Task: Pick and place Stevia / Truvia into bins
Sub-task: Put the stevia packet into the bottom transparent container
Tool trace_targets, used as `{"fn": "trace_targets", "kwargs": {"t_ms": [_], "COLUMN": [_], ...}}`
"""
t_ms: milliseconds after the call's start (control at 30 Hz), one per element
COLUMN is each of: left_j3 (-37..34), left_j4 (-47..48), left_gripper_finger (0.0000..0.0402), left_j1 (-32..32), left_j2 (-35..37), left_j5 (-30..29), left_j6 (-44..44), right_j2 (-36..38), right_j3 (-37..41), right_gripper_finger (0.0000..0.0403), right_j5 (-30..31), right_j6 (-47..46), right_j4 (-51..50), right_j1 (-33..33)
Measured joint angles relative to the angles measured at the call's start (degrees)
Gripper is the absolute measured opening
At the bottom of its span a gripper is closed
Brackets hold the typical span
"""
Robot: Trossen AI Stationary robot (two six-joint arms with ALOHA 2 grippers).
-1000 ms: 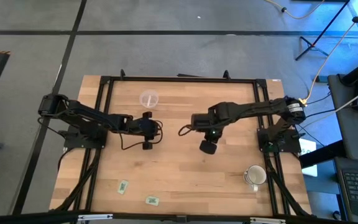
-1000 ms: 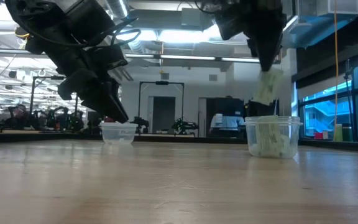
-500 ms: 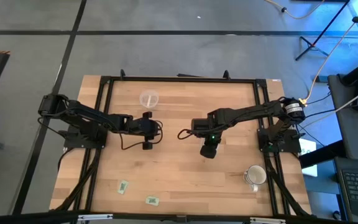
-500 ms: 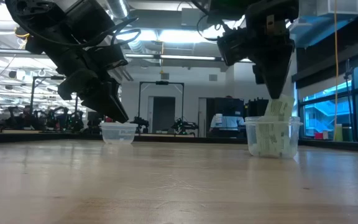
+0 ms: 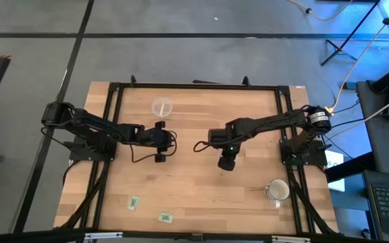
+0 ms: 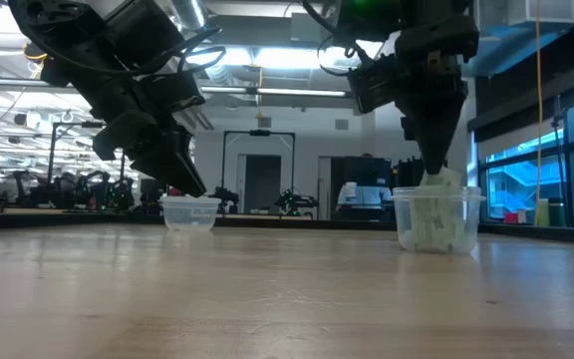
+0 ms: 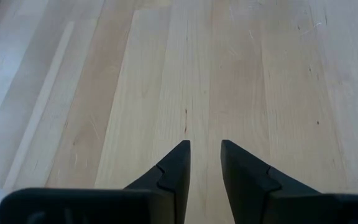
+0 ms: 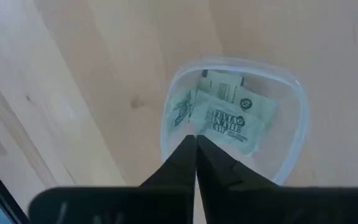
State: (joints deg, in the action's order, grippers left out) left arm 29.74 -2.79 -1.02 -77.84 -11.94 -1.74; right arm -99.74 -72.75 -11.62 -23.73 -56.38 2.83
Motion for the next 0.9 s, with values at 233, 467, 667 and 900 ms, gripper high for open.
{"fn": "trace_targets", "kwargs": {"t_ms": [233, 467, 667, 900], "left_j3": [0.0, 0.0, 0.0, 2.8], "left_j4": [0.0, 0.0, 0.4, 15.2], "left_gripper_finger": [0.0084, 0.0084, 0.0082, 0.0077], "left_j1": [0.0, 0.0, 0.0, -2.0], "left_j2": [0.0, 0.0, 1.5, 9.8], "left_j5": [0.0, -0.5, -0.5, 3.3], "left_j6": [0.0, -0.7, -5.1, -0.1], "right_j2": [0.0, 0.0, 0.0, 0.1], "right_j3": [0.0, -0.4, -3.8, -4.9], "right_gripper_finger": [0.0037, 0.0083, 0.0109, 0.0111], "right_j5": [0.0, 0.2, 6.1, 8.0], "right_j6": [3.1, 5.0, 18.0, 28.9], "right_j4": [0.0, -1.8, -8.1, 3.6], "right_j1": [0.0, -0.8, -3.3, -6.4]}}
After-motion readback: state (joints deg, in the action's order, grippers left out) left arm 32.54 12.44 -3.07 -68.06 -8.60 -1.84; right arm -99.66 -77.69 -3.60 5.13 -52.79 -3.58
